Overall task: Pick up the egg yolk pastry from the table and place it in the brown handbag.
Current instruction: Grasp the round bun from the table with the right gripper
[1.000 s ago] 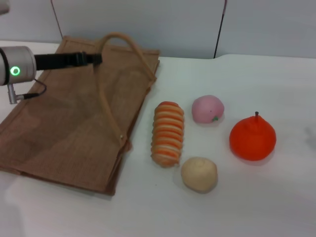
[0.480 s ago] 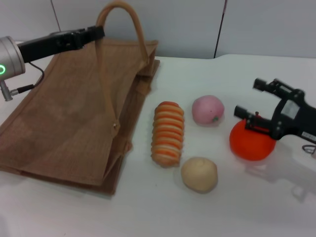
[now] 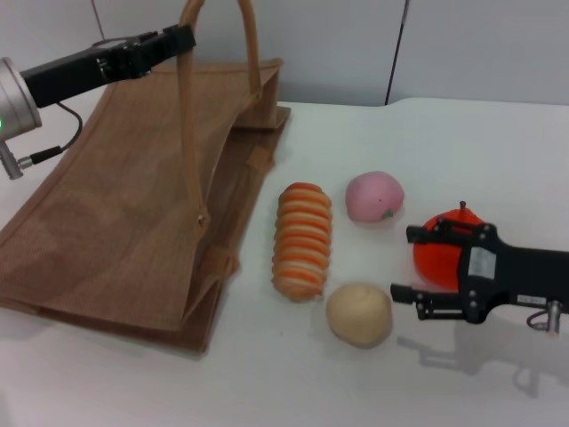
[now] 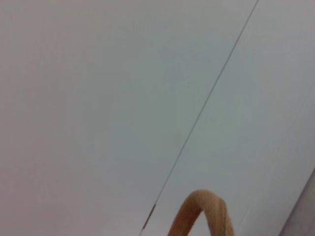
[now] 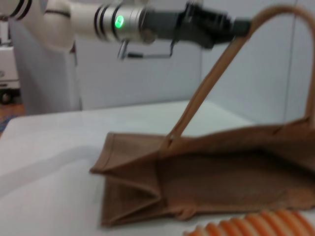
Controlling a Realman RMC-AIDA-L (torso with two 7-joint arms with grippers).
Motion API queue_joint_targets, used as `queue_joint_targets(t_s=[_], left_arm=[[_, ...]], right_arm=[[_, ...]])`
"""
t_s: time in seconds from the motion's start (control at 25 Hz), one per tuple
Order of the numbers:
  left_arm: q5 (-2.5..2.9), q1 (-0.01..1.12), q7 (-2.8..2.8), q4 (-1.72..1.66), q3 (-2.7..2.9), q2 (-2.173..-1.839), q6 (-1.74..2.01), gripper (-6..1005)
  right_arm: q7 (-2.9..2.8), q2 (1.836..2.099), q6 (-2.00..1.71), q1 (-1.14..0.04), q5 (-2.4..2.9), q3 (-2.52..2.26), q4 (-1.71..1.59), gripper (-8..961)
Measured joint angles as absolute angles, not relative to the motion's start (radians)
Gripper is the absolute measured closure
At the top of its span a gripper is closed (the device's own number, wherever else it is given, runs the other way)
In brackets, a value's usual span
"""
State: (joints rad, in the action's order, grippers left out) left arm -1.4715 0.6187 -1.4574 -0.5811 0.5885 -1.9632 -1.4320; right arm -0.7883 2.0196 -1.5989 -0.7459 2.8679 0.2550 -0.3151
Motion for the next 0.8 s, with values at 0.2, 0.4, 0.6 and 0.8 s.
queue_joint_targets(t_s=[0.2, 0.4, 0.6, 0.8], left_arm=[[-1.474, 0.628, -1.458, -0.581, 0.588, -1.963, -1.439, 883], [-1.475, 0.635, -1.459, -0.571, 0.587, -1.963, -1.440, 884], [-1.475, 0.636, -1.459, -0.569, 0.587, -1.964, -1.441, 884], [-1.479, 0.637, -1.459, -0.569, 0.588, -1.963, -1.450, 884]], right_arm=[[-0.832, 2.023, -1.564, -0.768, 2.872, 0.197, -0.305, 97], [-0.868, 2.025, -1.492, -0.785, 2.873, 0.138, -0.265, 95], [-0.940, 2.025, -1.427, -0.809, 2.873, 0.065, -0.236, 92], [-0.961, 2.025, -1.410, -0.823, 2.874, 0.034, -0.219, 89]])
